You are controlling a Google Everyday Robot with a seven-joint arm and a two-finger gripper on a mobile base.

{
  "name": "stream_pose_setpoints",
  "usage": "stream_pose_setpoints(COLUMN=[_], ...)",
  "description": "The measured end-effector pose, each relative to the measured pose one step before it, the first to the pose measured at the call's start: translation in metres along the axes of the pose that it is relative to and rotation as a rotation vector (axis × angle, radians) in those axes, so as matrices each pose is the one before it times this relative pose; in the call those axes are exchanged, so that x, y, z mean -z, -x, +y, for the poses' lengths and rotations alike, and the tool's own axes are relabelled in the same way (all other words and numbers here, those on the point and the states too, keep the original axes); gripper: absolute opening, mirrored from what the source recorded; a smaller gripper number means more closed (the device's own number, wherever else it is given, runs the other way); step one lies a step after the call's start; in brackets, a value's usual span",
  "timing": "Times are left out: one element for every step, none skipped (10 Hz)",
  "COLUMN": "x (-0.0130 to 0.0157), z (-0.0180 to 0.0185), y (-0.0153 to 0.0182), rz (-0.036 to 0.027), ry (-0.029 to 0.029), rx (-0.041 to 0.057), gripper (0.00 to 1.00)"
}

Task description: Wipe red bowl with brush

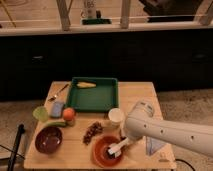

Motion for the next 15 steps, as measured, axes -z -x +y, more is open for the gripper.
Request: stream_pose_setpoints(x=[0.00233, 0.00150, 0.00077, -0.00045, -0.00051, -0.00024, -0.00031, -0.00035, 0.00042, 0.00079, 0.00033, -0.00070, -0.00208, -0.00259, -0.00295], z=[-0.00920, -0.00652, -0.00830, -0.00839, -0.01051, -0.00662, -0.00431, 0.00174, 0.00630, 0.01129, 0.00614, 0.00605, 0.00832, 0.01105, 0.01079], y=[-0.00219, 0.00030, 0.00186, 0.00933, 0.01369, 0.01190, 0.01286, 0.00972, 0.00663, 0.00731, 0.00189, -0.00024, -0.00754, -0.01271, -0.01656], rz=[0.00549, 0.00569, 0.01013, 0.00376, 0.00065, 0.00183, 0.00090, 0.00040, 0.00186, -0.00009, 0.00036, 0.00036, 0.00204, 0.00615, 0.00783], ry=[-0.00807, -0.00244, 0.00160, 0.00365, -0.00278, 0.00097, 0.00085, 0.00256, 0.00474, 0.00097, 0.00084, 0.00464, 0.00724, 0.01115, 0.00991], rx=[-0.00323, 0.00345, 0.01217, 0.01986, 0.02789, 0.02697, 0.03417, 0.02700, 0.01968, 0.01744, 0.00453, -0.00383, -0.01936, -0.02204, -0.02750], gripper=[0.00, 0.00, 0.00, 0.00, 0.00, 0.00, 0.00, 0.00, 0.00, 0.00, 0.00, 0.00, 0.00, 0.00, 0.00])
